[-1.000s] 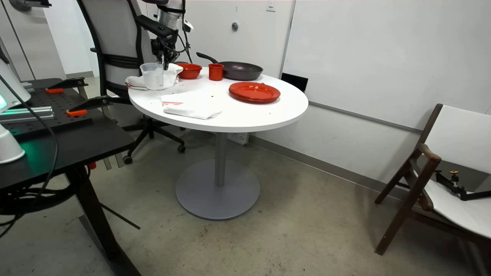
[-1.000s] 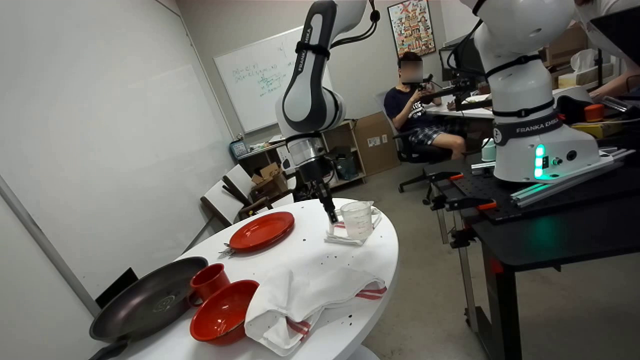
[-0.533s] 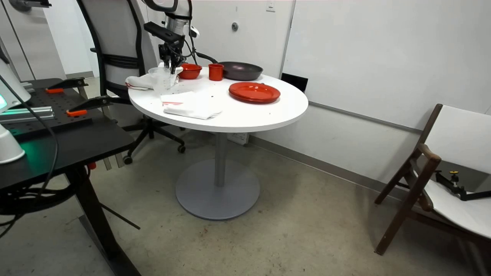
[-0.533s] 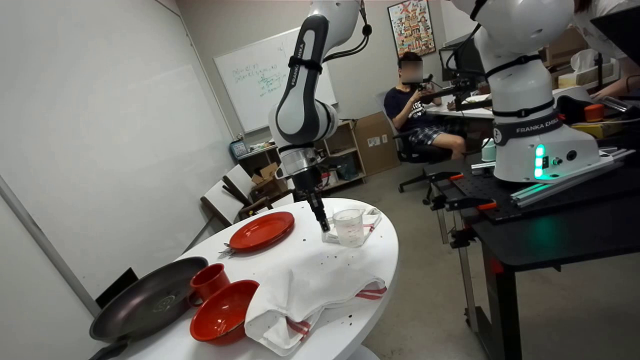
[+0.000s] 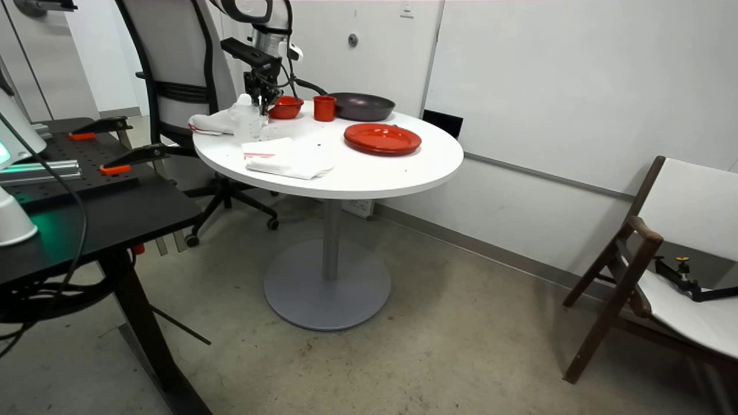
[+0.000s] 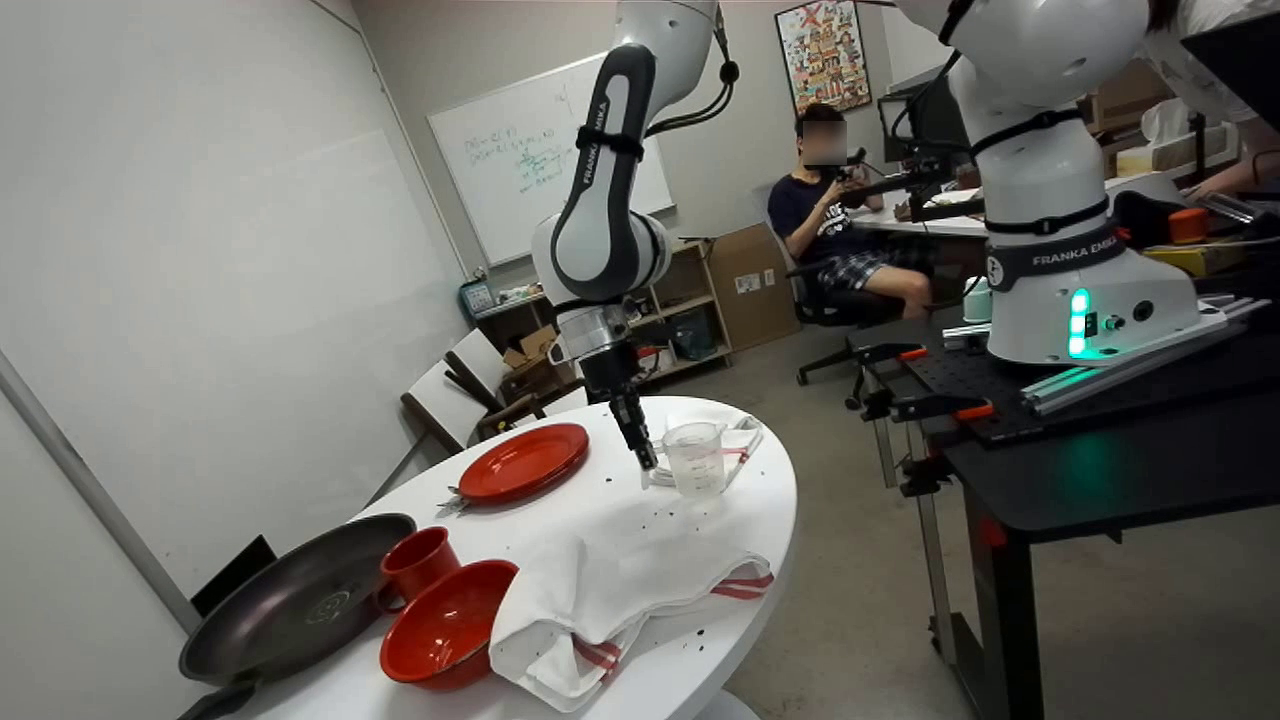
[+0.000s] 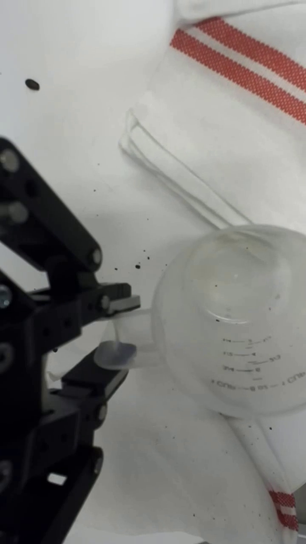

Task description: Move the transparent jar closer to you

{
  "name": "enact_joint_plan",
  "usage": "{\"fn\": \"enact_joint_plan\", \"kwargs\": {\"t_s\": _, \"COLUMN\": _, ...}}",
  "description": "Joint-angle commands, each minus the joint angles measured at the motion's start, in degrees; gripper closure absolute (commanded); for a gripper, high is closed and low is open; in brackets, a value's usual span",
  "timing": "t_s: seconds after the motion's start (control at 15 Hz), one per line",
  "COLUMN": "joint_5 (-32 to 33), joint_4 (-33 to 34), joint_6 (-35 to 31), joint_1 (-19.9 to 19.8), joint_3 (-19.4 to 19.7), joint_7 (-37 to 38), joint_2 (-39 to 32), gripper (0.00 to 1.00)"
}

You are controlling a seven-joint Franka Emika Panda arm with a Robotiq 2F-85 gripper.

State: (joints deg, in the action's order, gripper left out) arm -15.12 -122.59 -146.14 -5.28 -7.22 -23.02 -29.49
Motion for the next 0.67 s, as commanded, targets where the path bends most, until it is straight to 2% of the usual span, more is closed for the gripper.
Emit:
{"fn": "enact_joint_plan", "kwargs": {"t_s": 0.0, "joint_5": 1.5, "joint_4": 0.5, "joint_6": -0.6, "joint_1": 0.0, "joint_3": 0.4, "joint_7": 3.5, "joint_2": -0.5, "gripper": 0.93}}
{"fn": "enact_joint_plan", "kwargs": {"t_s": 0.6, "joint_5": 1.0, "joint_4": 0.6, "joint_6": -1.4, "joint_1": -0.2, "joint_3": -0.1, "joint_7": 4.6, "joint_2": -0.9, "gripper": 0.93}}
